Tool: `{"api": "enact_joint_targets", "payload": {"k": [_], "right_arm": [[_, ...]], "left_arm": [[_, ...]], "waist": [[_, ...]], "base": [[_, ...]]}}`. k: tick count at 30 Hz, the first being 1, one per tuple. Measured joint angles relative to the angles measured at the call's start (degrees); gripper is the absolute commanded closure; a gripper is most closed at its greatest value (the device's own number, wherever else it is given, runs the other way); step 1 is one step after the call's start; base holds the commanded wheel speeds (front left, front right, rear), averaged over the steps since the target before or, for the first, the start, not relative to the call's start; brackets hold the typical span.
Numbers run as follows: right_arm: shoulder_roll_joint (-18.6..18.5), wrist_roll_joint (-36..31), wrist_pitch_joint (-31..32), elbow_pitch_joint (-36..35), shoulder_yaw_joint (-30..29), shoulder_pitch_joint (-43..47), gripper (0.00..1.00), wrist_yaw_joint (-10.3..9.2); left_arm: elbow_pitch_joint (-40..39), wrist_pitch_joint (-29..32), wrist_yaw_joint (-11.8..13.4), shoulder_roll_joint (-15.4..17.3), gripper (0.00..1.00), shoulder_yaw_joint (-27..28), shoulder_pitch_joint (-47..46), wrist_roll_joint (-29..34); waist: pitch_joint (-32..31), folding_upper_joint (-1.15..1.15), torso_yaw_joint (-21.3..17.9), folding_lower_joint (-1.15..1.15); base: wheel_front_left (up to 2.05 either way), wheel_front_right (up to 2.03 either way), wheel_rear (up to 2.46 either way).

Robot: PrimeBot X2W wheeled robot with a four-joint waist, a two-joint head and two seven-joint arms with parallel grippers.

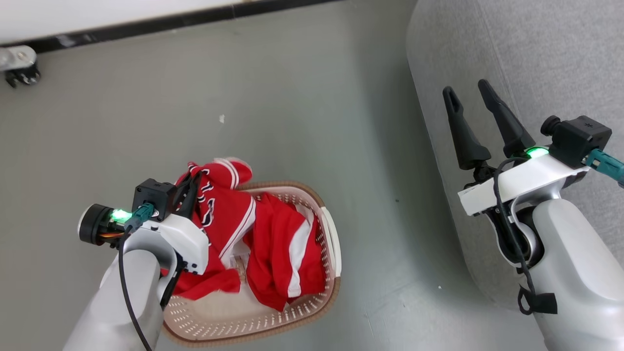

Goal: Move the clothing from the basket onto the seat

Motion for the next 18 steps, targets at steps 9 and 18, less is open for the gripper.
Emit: {"api": "enact_joint_targets", "payload": {"k": [9,18], "right_arm": [[-0.66,0.10,0.00,1.27,0.29,3.00,0.00,0.00],[-1.15,0.63,0.00,1.65,1.85,5.28,0.00,0.00]], "left_arm": [[-7.25,-0.05,-0.55,-0.76,1.00,1.08,3.15,-2.13],[-11.74,-0.07,-0.99,-0.97,1.00,0.59,5.34,-2.47]], "waist": [[-5.03,0.00,1.72,0.00],[-9.65,0.00,3.34,0.00]], "base": [[0.00,0.00,0.00],[0.00,0.00,0.00]]}}
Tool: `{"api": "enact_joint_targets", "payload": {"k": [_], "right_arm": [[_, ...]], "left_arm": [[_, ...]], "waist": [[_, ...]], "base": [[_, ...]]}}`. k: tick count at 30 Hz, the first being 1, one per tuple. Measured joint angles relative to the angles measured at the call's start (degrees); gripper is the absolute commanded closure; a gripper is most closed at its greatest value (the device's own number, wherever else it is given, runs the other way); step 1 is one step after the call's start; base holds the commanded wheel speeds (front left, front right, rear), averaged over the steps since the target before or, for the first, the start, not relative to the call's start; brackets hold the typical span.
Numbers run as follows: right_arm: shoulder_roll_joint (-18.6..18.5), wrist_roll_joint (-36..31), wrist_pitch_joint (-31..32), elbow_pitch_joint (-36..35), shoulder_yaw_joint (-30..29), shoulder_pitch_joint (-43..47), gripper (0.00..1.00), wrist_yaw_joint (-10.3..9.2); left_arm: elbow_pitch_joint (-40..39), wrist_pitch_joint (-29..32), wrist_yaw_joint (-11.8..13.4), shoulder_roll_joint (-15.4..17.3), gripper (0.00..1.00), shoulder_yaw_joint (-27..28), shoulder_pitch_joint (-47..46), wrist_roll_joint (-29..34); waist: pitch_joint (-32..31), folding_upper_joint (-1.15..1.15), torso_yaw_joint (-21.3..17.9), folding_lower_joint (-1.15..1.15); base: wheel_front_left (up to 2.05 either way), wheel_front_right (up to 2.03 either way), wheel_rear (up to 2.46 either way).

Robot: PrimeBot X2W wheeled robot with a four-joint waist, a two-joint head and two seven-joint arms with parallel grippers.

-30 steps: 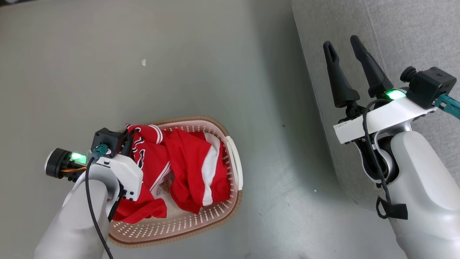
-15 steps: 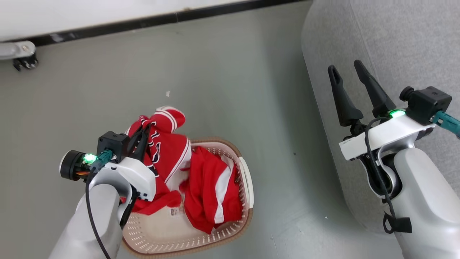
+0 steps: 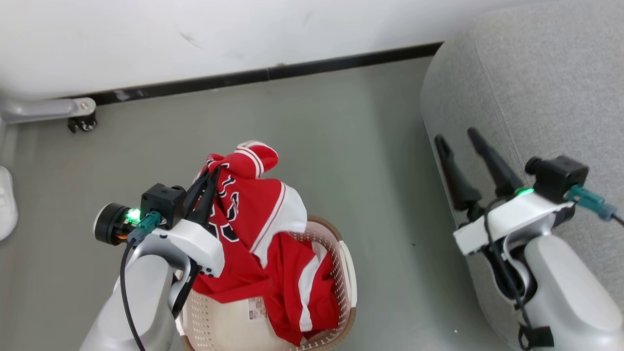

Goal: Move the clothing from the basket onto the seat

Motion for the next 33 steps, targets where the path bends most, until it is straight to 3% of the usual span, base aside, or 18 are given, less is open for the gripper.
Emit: {"api": "enact_joint_targets", "payload": {"k": [33], "right_arm": [[-4.89,5.95,0.01,1.36,17.59,5.32,0.00,0.00]], "left_arm": [[-7.02,-0.01,-1.09,-1.23,1.00,-5.58,2.44,-3.20]], "waist": [[-12.53,0.00,3.15,0.00]], "base": [[0.00,0.00,0.00]]}}
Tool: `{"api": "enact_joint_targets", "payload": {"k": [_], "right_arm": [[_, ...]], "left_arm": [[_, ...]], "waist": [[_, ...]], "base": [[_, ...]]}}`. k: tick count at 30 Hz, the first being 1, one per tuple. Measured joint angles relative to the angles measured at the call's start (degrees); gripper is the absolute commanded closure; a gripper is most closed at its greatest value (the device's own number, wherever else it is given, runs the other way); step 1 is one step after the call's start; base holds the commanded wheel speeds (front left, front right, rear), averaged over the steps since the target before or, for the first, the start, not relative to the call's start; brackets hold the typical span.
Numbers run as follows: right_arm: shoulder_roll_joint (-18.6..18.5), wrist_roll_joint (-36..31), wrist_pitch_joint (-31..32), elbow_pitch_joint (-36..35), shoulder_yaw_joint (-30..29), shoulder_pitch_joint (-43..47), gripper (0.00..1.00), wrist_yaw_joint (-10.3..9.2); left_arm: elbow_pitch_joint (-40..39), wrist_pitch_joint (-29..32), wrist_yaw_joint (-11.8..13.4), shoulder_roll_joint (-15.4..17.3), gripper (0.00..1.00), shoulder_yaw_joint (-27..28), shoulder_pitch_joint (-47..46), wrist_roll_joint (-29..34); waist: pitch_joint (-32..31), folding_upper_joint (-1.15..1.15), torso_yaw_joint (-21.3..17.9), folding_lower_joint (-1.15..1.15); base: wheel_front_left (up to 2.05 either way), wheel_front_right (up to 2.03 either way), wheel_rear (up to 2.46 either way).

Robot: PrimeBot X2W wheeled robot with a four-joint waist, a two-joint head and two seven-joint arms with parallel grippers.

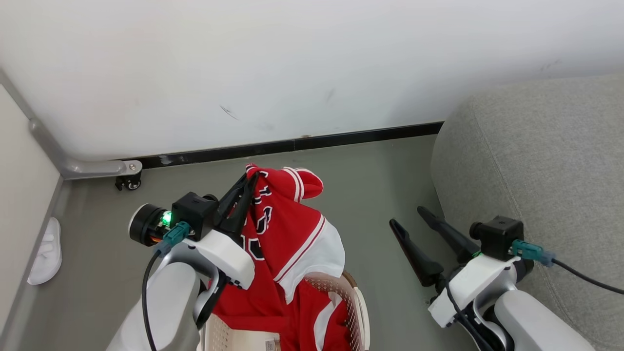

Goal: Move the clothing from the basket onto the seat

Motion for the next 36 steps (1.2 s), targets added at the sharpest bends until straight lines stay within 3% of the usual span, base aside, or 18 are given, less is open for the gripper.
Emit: {"api": "enact_joint_targets", "payload": {"k": [11,23,36], "right_arm": [[-1.48,0.99,0.00,0.40,7.83,-0.63,0.00,0.00],[-1.65,2.66,1.01,2.13,15.96,-7.34,0.00,0.00],[-2.27,6.10,0.99,6.00,18.41,-10.93,0.00,0.00]], "left_arm": [[-2.29,0.13,-0.44,-0.09,1.00,-3.61,-0.05,-0.03],[-5.19,0.64,-0.48,-0.10,1.00,-8.05,-1.05,-0.60],[-8.11,1.20,-0.48,-0.04,1.00,-13.43,-2.13,-3.21]], "waist": [[-0.81,0.00,0.77,0.00],[-0.23,0.00,1.91,0.00],[-0.04,0.00,3.65,0.00]], "base": [[0.00,0.00,0.00],[0.00,0.00,0.00],[0.00,0.00,0.00]]}}
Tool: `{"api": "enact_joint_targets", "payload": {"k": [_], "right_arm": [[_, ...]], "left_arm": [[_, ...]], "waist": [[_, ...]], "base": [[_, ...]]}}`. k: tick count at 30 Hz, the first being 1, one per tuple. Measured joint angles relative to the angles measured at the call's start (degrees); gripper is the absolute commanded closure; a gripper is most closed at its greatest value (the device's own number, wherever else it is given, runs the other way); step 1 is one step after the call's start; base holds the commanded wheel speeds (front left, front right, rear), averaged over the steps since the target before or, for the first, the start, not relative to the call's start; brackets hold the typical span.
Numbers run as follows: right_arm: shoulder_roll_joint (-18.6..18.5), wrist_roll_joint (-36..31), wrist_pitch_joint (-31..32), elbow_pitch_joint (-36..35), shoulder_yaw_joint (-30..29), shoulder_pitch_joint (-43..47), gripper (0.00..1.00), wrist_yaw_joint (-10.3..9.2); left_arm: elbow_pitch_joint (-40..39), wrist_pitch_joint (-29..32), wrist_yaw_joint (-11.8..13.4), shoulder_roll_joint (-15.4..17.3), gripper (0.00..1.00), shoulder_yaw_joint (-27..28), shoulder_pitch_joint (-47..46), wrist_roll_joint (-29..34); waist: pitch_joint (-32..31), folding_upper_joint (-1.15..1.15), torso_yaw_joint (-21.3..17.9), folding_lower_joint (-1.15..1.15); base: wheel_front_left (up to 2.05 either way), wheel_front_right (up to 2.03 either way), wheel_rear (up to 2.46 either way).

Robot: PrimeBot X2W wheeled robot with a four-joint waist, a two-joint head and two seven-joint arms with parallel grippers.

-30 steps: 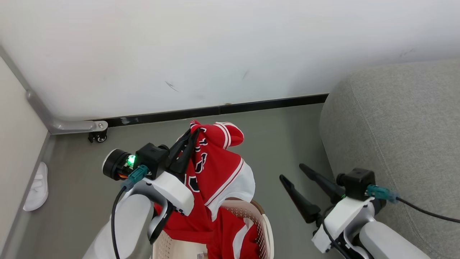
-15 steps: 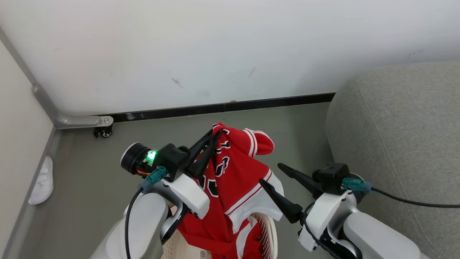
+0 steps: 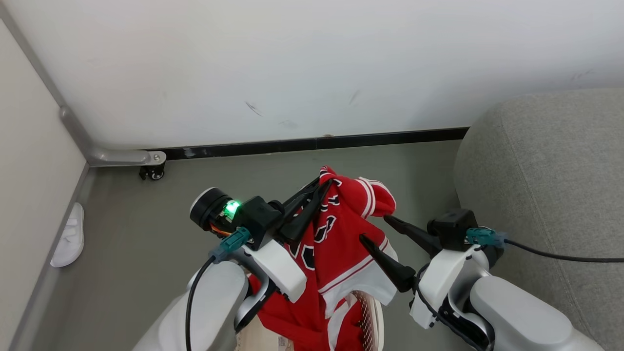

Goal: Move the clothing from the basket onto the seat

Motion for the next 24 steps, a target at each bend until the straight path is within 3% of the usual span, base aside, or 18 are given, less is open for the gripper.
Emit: {"api": "enact_joint_targets", "payload": {"k": [7,24], "right_arm": [[-0.30,1.94,0.00,1.25,3.57,-0.94,0.00,0.00],[-1.00,3.72,-0.21,4.30,6.14,-6.08,0.00,0.00]], "left_arm": [[-1.71,0.30,0.00,-0.02,1.00,-3.28,-0.76,-0.97],[-3.07,1.13,0.00,0.71,1.00,-7.12,-2.82,-3.09]], "waist": [[0.33,0.00,0.95,0.00],[1.53,0.00,3.78,0.00]], "base": [[0.00,0.00,0.00],[0.00,0.00,0.00]]}}
